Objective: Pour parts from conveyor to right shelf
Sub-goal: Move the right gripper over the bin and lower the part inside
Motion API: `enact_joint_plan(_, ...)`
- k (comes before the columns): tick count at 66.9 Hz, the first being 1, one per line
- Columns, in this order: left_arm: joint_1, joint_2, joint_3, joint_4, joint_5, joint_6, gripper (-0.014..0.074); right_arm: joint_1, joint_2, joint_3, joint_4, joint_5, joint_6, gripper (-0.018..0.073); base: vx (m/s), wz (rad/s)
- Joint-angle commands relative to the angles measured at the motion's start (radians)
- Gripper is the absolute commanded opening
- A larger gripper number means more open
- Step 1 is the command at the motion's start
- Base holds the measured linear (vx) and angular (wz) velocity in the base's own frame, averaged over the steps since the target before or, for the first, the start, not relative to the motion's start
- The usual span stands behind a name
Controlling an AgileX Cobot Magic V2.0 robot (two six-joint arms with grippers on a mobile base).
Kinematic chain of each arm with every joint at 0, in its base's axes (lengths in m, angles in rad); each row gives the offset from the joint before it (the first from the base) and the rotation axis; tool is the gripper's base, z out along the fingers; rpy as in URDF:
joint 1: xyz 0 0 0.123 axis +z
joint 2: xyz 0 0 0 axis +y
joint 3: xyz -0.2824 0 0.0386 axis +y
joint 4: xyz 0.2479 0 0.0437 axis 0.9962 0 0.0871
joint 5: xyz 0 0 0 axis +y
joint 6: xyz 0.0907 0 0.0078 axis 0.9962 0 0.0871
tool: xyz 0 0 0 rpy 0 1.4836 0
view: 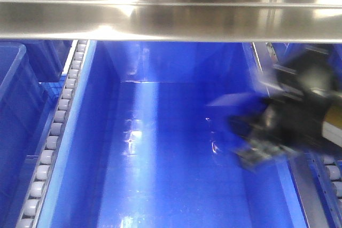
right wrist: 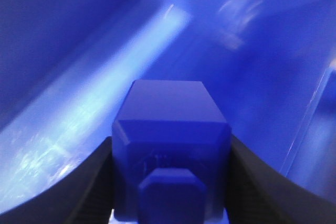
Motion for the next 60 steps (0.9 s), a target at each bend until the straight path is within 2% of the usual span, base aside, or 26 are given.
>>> enact_joint_plan(1,-0.002,-0.009,0.027,-0.009,-0.079,-0.007,-0.0006,0.007,0.108,-0.140,0.013,-0.001,0.012,0.0026,0.00,0.00)
enact_joint_plan(19,-0.002,-0.009,0.027,-0.009,-0.079,-0.007,-0.0006,0.005,0.428,-0.400,0.035,0.183,0.097,0.0043,0.00,0.00)
enact_joint_plan(36,-0.002,-0.009,0.027,-0.009,-0.079,-0.007,-0.0006,0.005,0.615,-0.531,0.039,0.264,0.102,0.0092,0.00,0.00)
enact_joint_plan(60,-0.002,-0.009,0.027,-0.009,-0.079,-0.007,-0.0006,0.005,0.768,-0.625,0.038,0.319,0.138,0.0267,0.00,0.00)
